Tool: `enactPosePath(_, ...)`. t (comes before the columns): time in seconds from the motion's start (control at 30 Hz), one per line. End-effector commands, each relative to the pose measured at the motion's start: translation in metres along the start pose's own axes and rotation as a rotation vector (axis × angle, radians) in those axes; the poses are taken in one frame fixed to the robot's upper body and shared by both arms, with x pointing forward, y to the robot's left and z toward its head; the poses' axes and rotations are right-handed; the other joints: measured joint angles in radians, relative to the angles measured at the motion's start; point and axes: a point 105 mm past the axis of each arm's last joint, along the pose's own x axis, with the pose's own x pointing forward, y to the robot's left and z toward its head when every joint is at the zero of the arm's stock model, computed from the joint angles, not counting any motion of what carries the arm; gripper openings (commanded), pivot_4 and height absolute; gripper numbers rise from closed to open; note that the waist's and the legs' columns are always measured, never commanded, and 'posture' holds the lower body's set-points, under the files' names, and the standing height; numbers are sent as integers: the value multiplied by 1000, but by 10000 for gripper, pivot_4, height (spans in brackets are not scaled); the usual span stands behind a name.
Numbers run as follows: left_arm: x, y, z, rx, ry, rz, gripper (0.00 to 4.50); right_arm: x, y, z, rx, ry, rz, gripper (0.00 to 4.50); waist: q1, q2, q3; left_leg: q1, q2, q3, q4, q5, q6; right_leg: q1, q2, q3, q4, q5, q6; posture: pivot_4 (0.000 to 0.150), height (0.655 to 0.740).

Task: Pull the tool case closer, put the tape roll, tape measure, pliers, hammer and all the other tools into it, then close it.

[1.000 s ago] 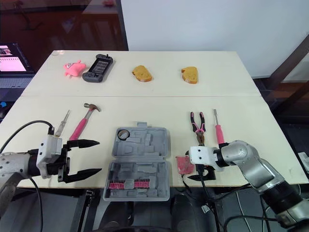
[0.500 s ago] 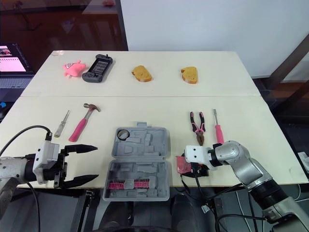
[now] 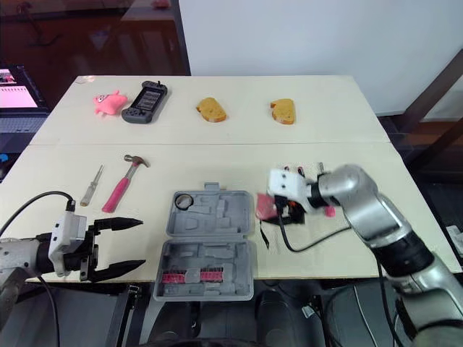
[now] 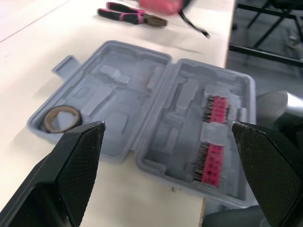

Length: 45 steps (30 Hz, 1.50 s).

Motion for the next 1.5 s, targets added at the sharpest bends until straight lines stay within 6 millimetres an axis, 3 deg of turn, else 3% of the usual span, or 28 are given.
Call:
enactPosePath(0.03,0,-1,2,33,-8,31,45000,2,3,6,-15,121,116,29594,0,0,0,0,0,0,0,0,0,0,0,0,0,0,0,1500,7207)
enactPosePath(0.2,-1,-7,-1,25,-13,71,45000,15,-13,19,-34,169,121,29594,-2,0,0,-1,0,1,0,0,0,-1,0,0,0,0,0,1500,7207)
enactPosePath(0.47,-5,-18,-6,6,-4,124,45000,57,-27,32,-61,222,100,29594,-4,1,0,-1,0,1,-1,0,0,-4,0,0,3,0,0,1500,7207)
enactPosePath(0.8,-9,-21,-8,0,13,159,45000,90,-27,31,-110,220,113,29594,-4,1,0,-2,0,1,-1,0,-1,-5,0,0,4,0,0,1500,7207)
enactPosePath(1.1,-14,-19,-9,19,31,194,45000,104,-30,26,-115,208,106,29594,-5,1,0,-2,0,2,-2,1,-1,-6,0,0,4,0,0,1500,7207)
enactPosePath(1.5,-11,-18,-9,16,27,191,45000,104,-34,26,-123,189,91,29594,-5,1,0,-2,0,2,-3,1,-1,-7,0,0,5,0,0,1500,7207)
